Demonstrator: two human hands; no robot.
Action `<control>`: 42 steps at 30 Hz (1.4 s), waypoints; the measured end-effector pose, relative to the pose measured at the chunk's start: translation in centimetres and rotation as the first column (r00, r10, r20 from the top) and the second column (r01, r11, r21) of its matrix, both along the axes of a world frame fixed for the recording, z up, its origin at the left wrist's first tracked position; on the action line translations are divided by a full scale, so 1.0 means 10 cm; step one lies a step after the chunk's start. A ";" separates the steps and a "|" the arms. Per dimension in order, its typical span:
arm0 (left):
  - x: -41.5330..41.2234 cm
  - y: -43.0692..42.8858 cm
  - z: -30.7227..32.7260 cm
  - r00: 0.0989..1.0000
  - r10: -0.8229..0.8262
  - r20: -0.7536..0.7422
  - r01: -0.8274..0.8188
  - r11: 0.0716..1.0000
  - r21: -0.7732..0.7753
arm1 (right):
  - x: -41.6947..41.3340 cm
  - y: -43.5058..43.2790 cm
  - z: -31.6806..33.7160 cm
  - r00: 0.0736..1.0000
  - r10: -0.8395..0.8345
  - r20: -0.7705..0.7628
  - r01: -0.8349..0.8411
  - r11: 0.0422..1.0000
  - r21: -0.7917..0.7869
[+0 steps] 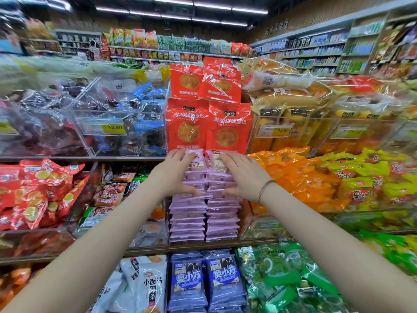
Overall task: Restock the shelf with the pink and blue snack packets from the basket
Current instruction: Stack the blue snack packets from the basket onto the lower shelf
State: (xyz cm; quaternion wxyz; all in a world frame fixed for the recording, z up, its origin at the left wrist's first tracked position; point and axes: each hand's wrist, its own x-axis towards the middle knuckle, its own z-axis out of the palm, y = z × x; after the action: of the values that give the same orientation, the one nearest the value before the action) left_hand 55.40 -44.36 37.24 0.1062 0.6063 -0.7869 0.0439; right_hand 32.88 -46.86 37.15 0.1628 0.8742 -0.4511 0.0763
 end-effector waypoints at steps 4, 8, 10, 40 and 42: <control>0.01 0.00 -0.02 0.999 -0.037 0.018 0.037 0.999 -0.011 | 0.00 0.02 0.04 1.000 0.022 -0.004 -0.022 1.000 -0.015; 0.00 0.05 -0.04 0.996 -0.072 0.053 0.075 0.996 -0.047 | -0.01 0.06 0.02 0.995 0.074 0.069 -0.071 0.997 -0.042; -0.02 0.07 -0.03 0.994 -0.075 0.083 0.082 0.993 -0.085 | -0.01 0.08 0.00 0.994 0.075 0.082 -0.071 0.996 -0.046; -0.11 0.28 -0.05 0.969 -0.073 0.237 0.133 0.959 -0.249 | -0.03 0.31 -0.04 0.997 0.066 0.026 -0.062 0.989 -0.131; -0.10 0.21 -0.04 0.974 -0.054 0.219 0.109 0.962 -0.249 | -0.02 0.26 -0.04 0.998 0.036 0.045 -0.029 0.988 -0.151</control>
State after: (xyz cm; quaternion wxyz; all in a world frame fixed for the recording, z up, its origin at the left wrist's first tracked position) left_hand 54.39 -42.22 36.87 0.1026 0.5462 -0.8055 0.2056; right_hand 32.69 -44.27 36.72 0.2162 0.8646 -0.4336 0.1333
